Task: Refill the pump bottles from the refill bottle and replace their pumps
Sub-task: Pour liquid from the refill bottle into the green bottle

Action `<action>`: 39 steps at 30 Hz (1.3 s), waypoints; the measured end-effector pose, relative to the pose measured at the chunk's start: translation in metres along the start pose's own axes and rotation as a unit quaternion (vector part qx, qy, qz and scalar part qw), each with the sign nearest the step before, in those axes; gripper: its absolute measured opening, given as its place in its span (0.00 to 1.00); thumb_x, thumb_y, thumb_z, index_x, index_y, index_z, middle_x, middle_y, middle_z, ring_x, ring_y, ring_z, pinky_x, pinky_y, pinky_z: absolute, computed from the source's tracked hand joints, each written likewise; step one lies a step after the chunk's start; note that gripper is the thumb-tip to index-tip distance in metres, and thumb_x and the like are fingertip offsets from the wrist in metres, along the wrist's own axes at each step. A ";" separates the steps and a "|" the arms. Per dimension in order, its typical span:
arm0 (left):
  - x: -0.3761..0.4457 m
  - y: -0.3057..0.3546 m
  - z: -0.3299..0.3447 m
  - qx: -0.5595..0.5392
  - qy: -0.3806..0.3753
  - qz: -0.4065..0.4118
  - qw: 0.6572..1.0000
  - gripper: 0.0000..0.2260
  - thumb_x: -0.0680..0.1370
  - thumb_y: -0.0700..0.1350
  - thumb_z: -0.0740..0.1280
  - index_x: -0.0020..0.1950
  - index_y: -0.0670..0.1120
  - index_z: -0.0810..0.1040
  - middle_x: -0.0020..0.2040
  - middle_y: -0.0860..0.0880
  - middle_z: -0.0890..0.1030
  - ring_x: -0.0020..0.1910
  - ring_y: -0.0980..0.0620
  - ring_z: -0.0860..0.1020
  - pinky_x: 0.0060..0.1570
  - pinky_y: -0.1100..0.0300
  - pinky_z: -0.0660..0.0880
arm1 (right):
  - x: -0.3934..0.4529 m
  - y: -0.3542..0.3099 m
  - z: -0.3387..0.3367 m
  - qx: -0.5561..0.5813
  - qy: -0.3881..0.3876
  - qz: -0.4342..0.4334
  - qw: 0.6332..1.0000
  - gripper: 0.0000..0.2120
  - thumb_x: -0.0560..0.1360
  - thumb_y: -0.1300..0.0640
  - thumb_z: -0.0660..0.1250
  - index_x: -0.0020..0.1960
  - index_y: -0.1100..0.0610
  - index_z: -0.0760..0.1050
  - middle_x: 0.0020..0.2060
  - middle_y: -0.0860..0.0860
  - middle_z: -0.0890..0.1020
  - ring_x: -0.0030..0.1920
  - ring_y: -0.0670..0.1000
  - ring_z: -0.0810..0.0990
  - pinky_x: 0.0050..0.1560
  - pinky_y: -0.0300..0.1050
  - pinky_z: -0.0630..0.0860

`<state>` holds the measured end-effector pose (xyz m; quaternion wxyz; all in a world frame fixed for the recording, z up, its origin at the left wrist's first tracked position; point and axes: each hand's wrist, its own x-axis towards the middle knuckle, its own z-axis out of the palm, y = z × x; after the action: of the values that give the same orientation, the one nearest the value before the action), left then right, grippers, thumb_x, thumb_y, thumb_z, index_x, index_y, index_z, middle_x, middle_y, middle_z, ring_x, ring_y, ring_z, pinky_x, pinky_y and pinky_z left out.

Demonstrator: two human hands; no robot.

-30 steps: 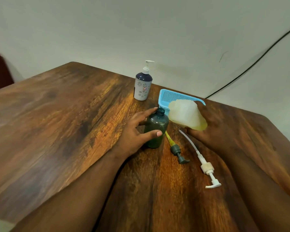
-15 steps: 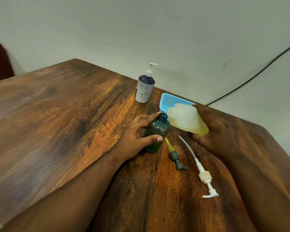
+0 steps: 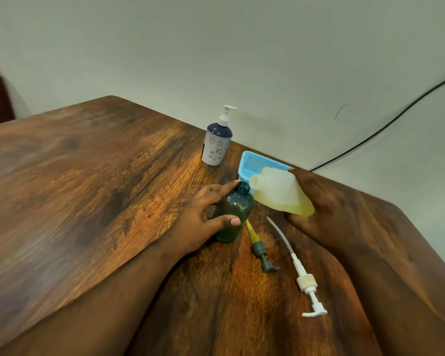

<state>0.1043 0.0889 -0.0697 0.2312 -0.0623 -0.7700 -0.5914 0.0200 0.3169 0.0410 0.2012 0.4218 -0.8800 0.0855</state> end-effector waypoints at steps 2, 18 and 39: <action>0.000 -0.001 0.000 0.000 0.002 0.004 1.000 0.29 0.68 0.62 0.71 0.65 0.78 0.65 0.66 0.55 0.71 0.64 0.66 0.69 0.54 0.69 0.75 | 0.000 0.002 0.001 -0.005 -0.002 -0.003 1.000 0.37 0.68 0.50 0.76 0.72 0.59 0.66 0.65 0.59 0.76 0.62 0.60 0.76 0.58 0.61 0.77; 0.000 -0.005 -0.001 0.027 0.010 0.005 1.000 0.30 0.68 0.64 0.70 0.68 0.72 0.65 0.68 0.52 0.71 0.66 0.55 0.71 0.57 0.65 0.72 | 0.004 -0.007 -0.014 -0.078 -0.026 -0.005 0.997 0.38 0.72 0.45 0.72 0.76 0.52 0.59 0.71 0.53 0.71 0.68 0.55 0.70 0.65 0.49 0.69; 0.001 -0.007 -0.004 0.039 0.011 0.013 0.999 0.31 0.68 0.64 0.69 0.70 0.69 0.65 0.68 0.52 0.72 0.65 0.63 0.70 0.53 0.76 0.70 | 0.007 -0.007 -0.013 -0.085 -0.054 0.004 0.995 0.39 0.73 0.43 0.69 0.77 0.50 0.55 0.73 0.52 0.67 0.70 0.54 0.67 0.68 0.50 0.67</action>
<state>0.1018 0.0828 -0.0748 0.2495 -0.0564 -0.7887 -0.5590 0.0255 0.3118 0.0555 0.1879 0.4033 -0.8955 -0.0117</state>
